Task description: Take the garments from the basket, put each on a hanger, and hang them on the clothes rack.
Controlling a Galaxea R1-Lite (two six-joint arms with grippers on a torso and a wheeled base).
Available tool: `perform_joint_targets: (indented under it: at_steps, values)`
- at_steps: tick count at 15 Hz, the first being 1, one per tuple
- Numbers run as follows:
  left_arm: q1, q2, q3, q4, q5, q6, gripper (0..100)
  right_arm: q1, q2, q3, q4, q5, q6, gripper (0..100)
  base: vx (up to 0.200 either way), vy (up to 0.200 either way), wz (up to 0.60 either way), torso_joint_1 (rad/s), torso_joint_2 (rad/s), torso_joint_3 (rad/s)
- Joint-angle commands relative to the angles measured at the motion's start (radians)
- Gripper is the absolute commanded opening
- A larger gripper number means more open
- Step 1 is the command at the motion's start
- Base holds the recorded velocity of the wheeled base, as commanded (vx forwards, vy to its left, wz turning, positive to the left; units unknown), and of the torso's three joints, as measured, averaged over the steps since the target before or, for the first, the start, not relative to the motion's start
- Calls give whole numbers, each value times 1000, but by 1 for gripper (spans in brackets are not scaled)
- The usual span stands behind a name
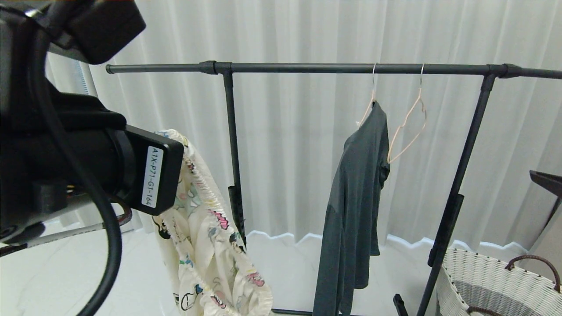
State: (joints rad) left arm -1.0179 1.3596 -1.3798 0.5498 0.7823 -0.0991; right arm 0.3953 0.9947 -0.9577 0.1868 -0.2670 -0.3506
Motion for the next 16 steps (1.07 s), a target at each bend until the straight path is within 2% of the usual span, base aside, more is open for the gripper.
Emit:
perform_joint_targets:
  at_steps: [1, 7, 11, 16]
  values:
    - [-1, 4, -1, -1, 0, -1, 0, 0, 1, -1, 0, 0, -1, 100, 0, 0, 0, 51, -476, -227]
    - [-1, 3, 1, -1, 0, -1, 0, -1, 2, -1, 0, 0, 7, 100, 0, 0, 0, 307, -480, -246]
    - [-1, 3, 2, -1, 0, -2, 0, -1, 2, 4, 0, 2, 12, 100, 0, 0, 0, 217, -421, -206]
    - [-2, 3, 1, -1, 0, -2, 0, -4, 4, 4, 0, 2, 13, 100, 200, 0, 0, 29, -58, -28]
